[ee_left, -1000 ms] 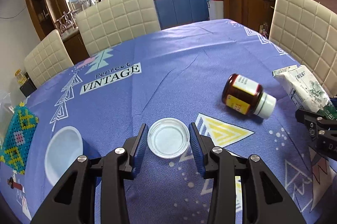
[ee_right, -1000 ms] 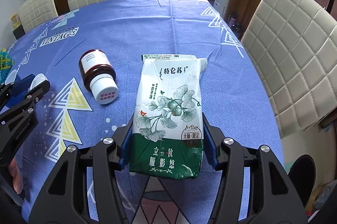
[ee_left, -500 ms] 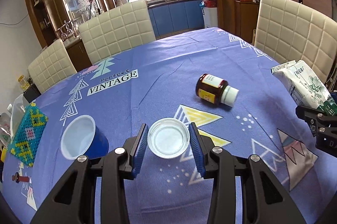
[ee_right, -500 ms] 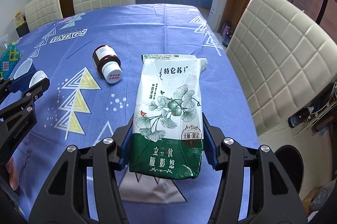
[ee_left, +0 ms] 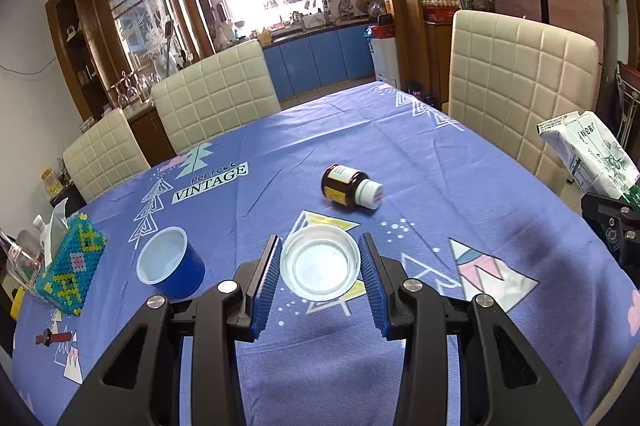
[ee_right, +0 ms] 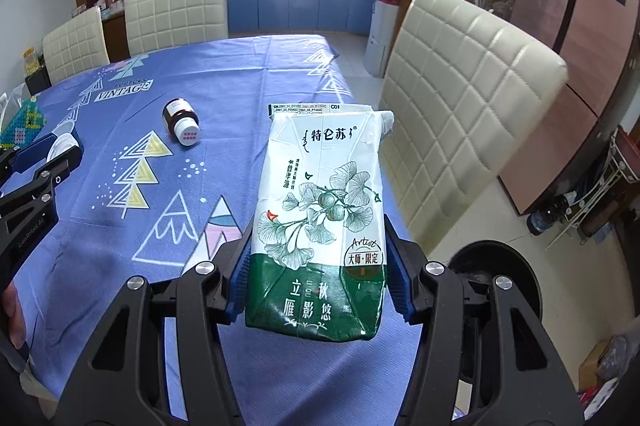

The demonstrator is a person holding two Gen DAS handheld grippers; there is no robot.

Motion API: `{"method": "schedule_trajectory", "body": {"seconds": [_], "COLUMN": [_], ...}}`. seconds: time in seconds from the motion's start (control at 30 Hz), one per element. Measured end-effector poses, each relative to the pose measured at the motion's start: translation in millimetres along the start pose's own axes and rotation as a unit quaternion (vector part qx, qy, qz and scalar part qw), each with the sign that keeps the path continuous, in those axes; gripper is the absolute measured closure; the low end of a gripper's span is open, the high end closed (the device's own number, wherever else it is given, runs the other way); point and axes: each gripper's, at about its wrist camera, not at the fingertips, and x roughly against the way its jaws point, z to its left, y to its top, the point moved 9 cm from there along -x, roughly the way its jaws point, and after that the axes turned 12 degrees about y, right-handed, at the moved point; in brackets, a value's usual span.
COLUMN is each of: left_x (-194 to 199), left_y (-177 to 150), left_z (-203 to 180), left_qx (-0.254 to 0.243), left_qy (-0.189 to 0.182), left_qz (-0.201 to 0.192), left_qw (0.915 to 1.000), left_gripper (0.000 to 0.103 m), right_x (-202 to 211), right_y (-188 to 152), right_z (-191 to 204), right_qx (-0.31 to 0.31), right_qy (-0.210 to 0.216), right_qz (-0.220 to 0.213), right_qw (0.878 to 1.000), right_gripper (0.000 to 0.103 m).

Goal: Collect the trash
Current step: 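Carry the milk carton and bottle cap toward the black bin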

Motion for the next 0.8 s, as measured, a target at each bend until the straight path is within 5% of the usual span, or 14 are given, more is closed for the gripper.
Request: {"method": "schedule_trajectory", "body": {"seconds": [0.8], "left_x": [80.3], "left_y": [41.4], "left_z": [-137.3], "left_qx": [-0.08], "left_qy": [-0.067], "left_qz": [-0.065], "left_qw": [0.9925], "left_gripper": [0.064], "right_x": [81.8], "right_y": [-43.3], "right_z": [-118.9], "right_qx": [-0.058], "right_qy": [-0.07], "right_qz": [-0.038], "right_qw": [0.995], "right_gripper": [0.046]}}
